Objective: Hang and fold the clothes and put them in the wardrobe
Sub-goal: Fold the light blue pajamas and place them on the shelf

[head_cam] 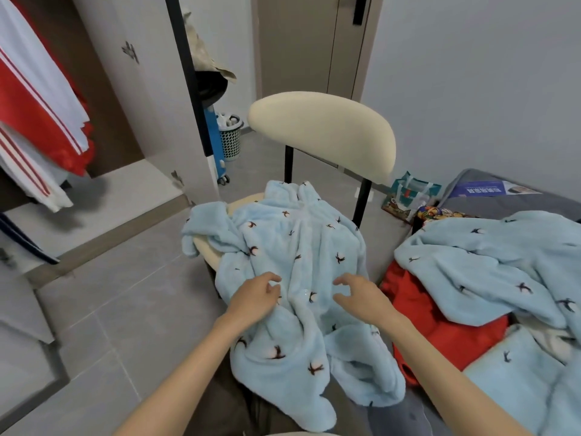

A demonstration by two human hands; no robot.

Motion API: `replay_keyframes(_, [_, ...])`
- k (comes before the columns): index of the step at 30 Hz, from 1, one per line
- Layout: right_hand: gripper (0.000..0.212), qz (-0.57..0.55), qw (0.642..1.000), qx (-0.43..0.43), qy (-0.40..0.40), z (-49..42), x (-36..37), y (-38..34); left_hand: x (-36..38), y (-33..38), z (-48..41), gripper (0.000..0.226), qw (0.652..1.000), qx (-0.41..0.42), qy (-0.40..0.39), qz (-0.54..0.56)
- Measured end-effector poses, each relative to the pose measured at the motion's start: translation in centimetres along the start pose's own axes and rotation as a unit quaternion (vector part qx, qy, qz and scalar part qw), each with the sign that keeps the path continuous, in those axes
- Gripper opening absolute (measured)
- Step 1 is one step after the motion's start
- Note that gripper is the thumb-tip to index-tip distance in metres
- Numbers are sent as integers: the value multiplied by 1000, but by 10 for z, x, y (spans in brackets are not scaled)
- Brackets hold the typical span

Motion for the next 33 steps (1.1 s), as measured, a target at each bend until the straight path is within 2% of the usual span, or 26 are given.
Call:
replay_keyframes(2, [36, -54, 998, -15, 1, -5, 7, -12, -3, -16, -9, 36, 999, -9, 42, -16])
replay_keyframes(4, [42, -99, 993, -13, -58, -7, 20, -25, -2, -38, -18, 47, 996, -52, 53, -45])
replay_keyframes(7, [58, -160, 966, 16, -202, -4, 47, -39, 0, -69, -22, 58, 983, -172, 48, 46])
replay_keyframes(9, [67, -147, 963, -4, -225, -2, 64, -44, 4, -85, -19, 62, 974, -196, 53, 104])
replay_keyframes(11, [70, -72, 976, -48, -197, 0, 80, -45, 9, -94, -16, 68, 971, -185, 67, 136])
replay_keyframes(12, [65, -33, 981, -71, -176, 0, 86, -44, 12, -97, -15, 72, 968, -183, 71, 156])
replay_keyframes(16, [18, -1, 983, -143, -116, -2, 95, -44, 23, -100, -20, 95, 934, -237, 66, 258])
replay_keyframes(18, [15, -4, 979, -174, -107, -2, 93, -45, 28, -99, -25, 88, 924, -263, 42, 274])
replay_keyframes(21, [21, -90, 978, -161, -96, 0, 80, -45, 34, -98, -31, 57, 927, -280, -1, 250])
replay_keyframes(24, [13, -154, 978, -127, -58, -6, 56, -45, 37, -102, -31, 64, 895, -354, 38, 269])
replay_keyframes(27, [9, -218, 972, -87, -18, -14, 34, -41, 42, -100, -25, 59, 873, -365, 43, 319])
replay_keyframes(29, [4, -274, 960, -57, -6, -16, 26, -40, 47, -98, -16, 75, 849, -385, 46, 359])
replay_keyframes(31, [10, -300, 952, -52, 10, -17, 23, -40, 52, -97, -10, 91, 838, -389, 37, 380])
replay_keyframes(33, [10, -300, 952, -53, 37, -16, 24, -41, 56, -97, -6, 89, 832, -378, 3, 406])
Point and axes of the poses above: each hand's wrist, its own z-axis away from the middle knuckle, its own x-axis out of the palm, y = z × x, the point moved 2 cm from there along -z, towards the middle knuckle, and after that the axes turned 14 degrees about y, right-handed, at the moved point
